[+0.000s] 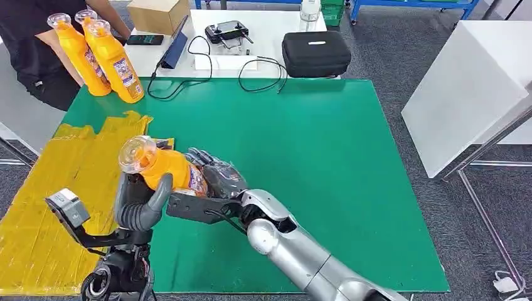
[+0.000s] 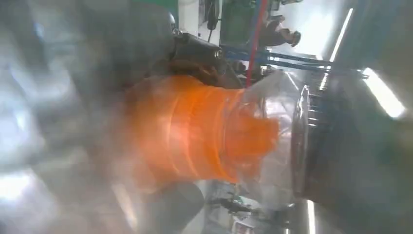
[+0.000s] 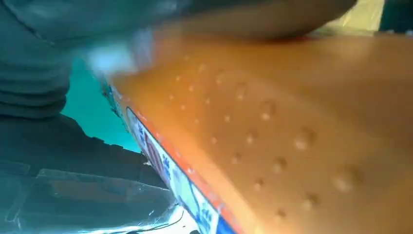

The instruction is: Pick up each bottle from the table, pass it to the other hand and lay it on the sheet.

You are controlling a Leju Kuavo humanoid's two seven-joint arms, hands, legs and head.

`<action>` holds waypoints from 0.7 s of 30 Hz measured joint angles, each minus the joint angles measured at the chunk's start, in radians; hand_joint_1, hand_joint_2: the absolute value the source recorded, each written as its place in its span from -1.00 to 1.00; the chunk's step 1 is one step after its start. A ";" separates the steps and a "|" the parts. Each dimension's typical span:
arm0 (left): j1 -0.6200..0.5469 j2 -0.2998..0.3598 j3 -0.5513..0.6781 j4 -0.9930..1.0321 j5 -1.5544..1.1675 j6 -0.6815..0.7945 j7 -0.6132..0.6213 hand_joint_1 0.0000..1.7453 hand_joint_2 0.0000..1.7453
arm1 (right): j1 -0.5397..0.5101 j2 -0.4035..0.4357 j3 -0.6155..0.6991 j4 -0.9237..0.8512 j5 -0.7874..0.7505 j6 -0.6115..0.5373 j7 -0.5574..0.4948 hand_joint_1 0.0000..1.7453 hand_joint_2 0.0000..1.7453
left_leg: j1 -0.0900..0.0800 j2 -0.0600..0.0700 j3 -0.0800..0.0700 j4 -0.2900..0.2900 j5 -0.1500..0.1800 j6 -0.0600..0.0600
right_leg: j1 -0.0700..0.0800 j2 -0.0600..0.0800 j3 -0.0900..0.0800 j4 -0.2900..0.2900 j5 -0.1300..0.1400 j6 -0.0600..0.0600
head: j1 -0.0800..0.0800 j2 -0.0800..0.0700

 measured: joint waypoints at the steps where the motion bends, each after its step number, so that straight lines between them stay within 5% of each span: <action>1: -0.002 0.000 0.002 0.000 -0.019 0.008 -0.003 1.00 1.00 | 0.000 0.000 0.000 0.000 0.005 -0.004 0.001 -1.00 -1.00 | 0.000 0.000 0.000 0.000 0.000 0.000 | 0.000 0.000 0.000 0.000 0.000 0.000 | 0.000 0.000; 21: -0.007 0.026 0.319 0.087 -0.174 0.061 -0.020 1.00 1.00 | 0.140 -0.145 -0.005 -0.378 0.194 -0.039 0.074 -1.00 -1.00 | 0.001 0.000 -0.001 0.000 0.000 0.000 | 0.000 0.000 -0.001 0.000 0.000 0.000 | 0.000 0.000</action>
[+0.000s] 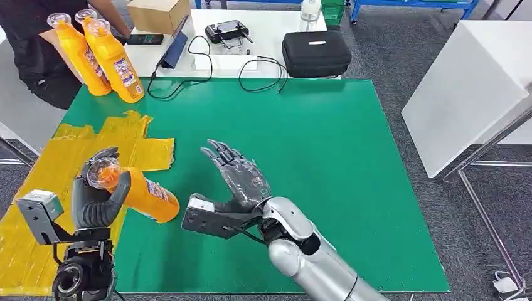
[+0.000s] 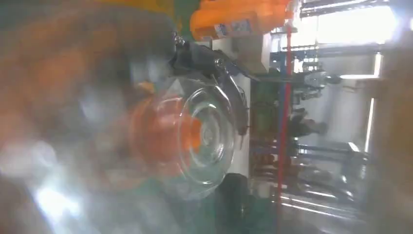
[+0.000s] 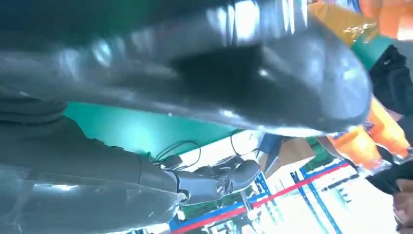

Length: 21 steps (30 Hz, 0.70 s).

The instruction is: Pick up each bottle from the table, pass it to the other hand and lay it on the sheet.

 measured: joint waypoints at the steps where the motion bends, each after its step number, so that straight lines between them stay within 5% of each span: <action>1: 0.000 0.000 0.003 0.000 -0.001 0.000 0.000 1.00 1.00 | 0.001 -0.002 0.000 -0.006 0.003 0.000 0.000 -1.00 -1.00 | 0.000 0.000 0.000 0.000 0.000 0.000 | 0.000 0.000 0.000 0.000 0.000 0.000 | 0.000 0.000; 21: 0.025 0.015 0.198 0.036 -0.159 0.096 -0.037 1.00 1.00 | 0.290 -0.206 -0.062 -0.449 0.130 -0.080 -0.105 -1.00 -1.00 | 0.000 0.000 0.000 0.000 -0.002 -0.001 | 0.000 0.000 0.000 0.000 -0.002 -0.002 | 0.000 0.000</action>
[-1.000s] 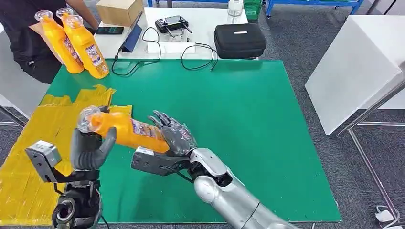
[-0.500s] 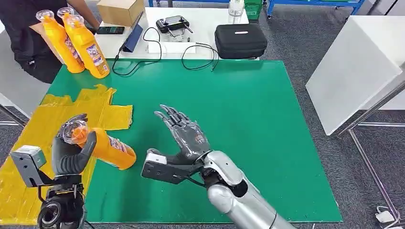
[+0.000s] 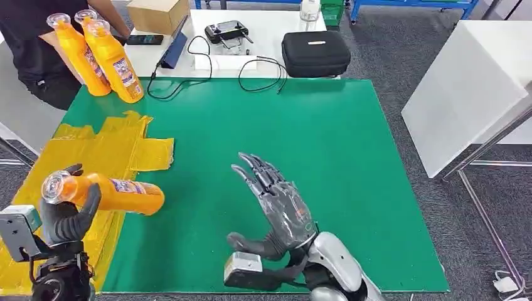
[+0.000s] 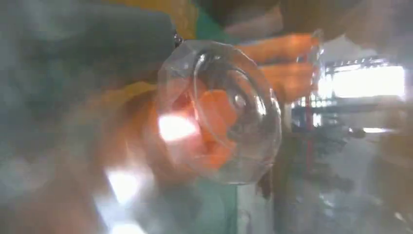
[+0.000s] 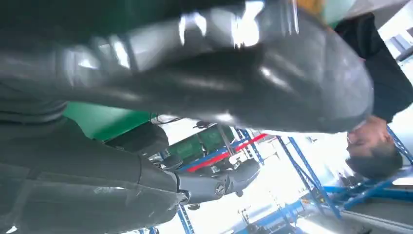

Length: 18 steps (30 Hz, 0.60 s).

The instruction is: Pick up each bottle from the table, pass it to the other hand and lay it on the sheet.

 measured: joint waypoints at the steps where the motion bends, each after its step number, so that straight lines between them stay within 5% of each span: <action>1: -0.011 0.007 0.010 0.005 -0.048 0.016 0.000 1.00 1.00 | 0.012 -0.007 -0.005 -0.013 -0.003 0.000 -0.007 -1.00 -1.00 | 0.000 0.000 0.000 0.000 0.000 0.000 | 0.000 0.000 0.000 0.000 0.000 0.000 | 0.000 0.000; 18: -0.173 0.142 0.055 0.193 -0.557 0.218 -0.002 1.00 1.00 | 0.054 -0.043 -0.040 -0.073 -0.078 0.049 -0.052 -1.00 -1.00 | 0.001 0.001 0.001 0.000 0.002 -0.002 | 0.000 0.001 0.000 0.000 0.001 0.000 | 0.000 0.000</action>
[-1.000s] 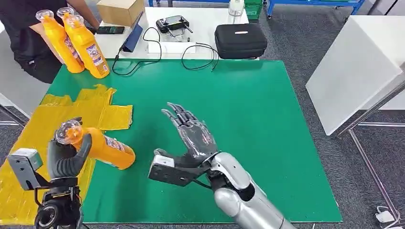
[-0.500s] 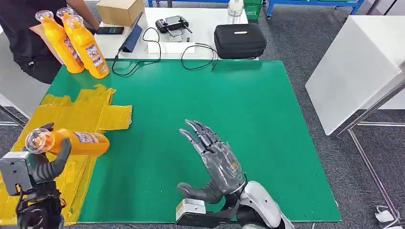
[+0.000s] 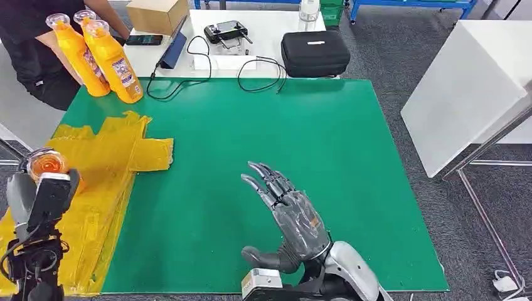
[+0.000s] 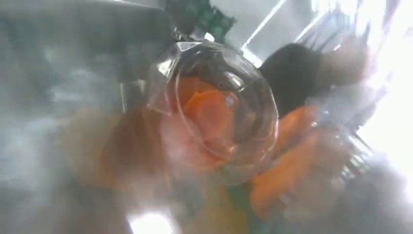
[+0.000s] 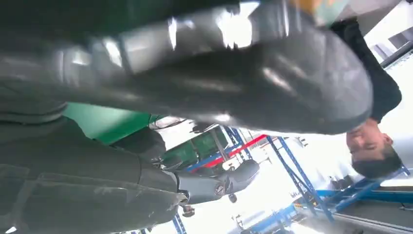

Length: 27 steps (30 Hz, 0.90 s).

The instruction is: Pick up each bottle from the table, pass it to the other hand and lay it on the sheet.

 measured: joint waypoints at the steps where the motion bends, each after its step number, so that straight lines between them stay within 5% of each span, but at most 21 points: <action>1: -0.003 0.005 -0.001 0.008 -0.025 0.002 -0.004 1.00 1.00 | 0.000 0.000 0.000 0.000 -0.003 0.002 -0.002 -1.00 -1.00 | 0.000 0.000 0.000 0.000 0.000 0.000 | 0.000 0.000 0.000 0.000 0.000 0.000 | 0.000 0.000; 9: 0.001 0.023 -0.074 0.052 -0.204 -0.006 0.004 1.00 1.00 | 0.001 -0.006 0.000 -0.009 -0.023 0.011 -0.008 -1.00 -1.00 | 0.000 -0.001 -0.001 0.000 0.000 0.000 | 0.000 0.000 0.000 0.000 0.000 0.000 | 0.000 0.000; 13: 0.010 0.039 -0.142 0.089 -0.291 -0.132 0.025 1.00 1.00 | 0.003 -0.008 0.000 -0.014 -0.033 0.029 -0.011 -1.00 -1.00 | 0.000 -0.002 0.000 0.000 0.000 0.000 | 0.000 -0.001 0.000 0.000 0.000 0.000 | 0.000 0.000; 14: 0.016 0.041 -0.166 0.105 -0.300 -0.152 0.024 0.32 -1.00 | 0.003 -0.008 0.000 -0.015 -0.035 0.032 -0.013 -1.00 -1.00 | 0.000 -0.002 0.000 0.000 0.000 0.000 | 0.000 -0.001 0.000 0.000 0.000 0.000 | 0.000 0.000; 15: 0.020 0.043 -0.194 0.126 -0.304 -0.174 0.023 -1.00 -1.00 | 0.003 -0.008 -0.001 -0.016 -0.037 0.037 -0.014 -1.00 -1.00 | 0.000 -0.002 -0.001 0.000 0.000 0.000 | 0.000 0.000 0.001 0.000 0.000 0.000 | 0.000 0.000; 27: -0.010 0.104 -0.358 0.309 -0.223 -0.287 0.004 -1.00 -1.00 | -0.021 -0.008 0.001 -0.016 -0.077 0.071 -0.026 -1.00 -1.00 | -0.001 -0.002 0.008 -0.001 -0.002 -0.002 | 0.000 -0.001 0.009 0.000 -0.002 -0.001 | 0.000 0.000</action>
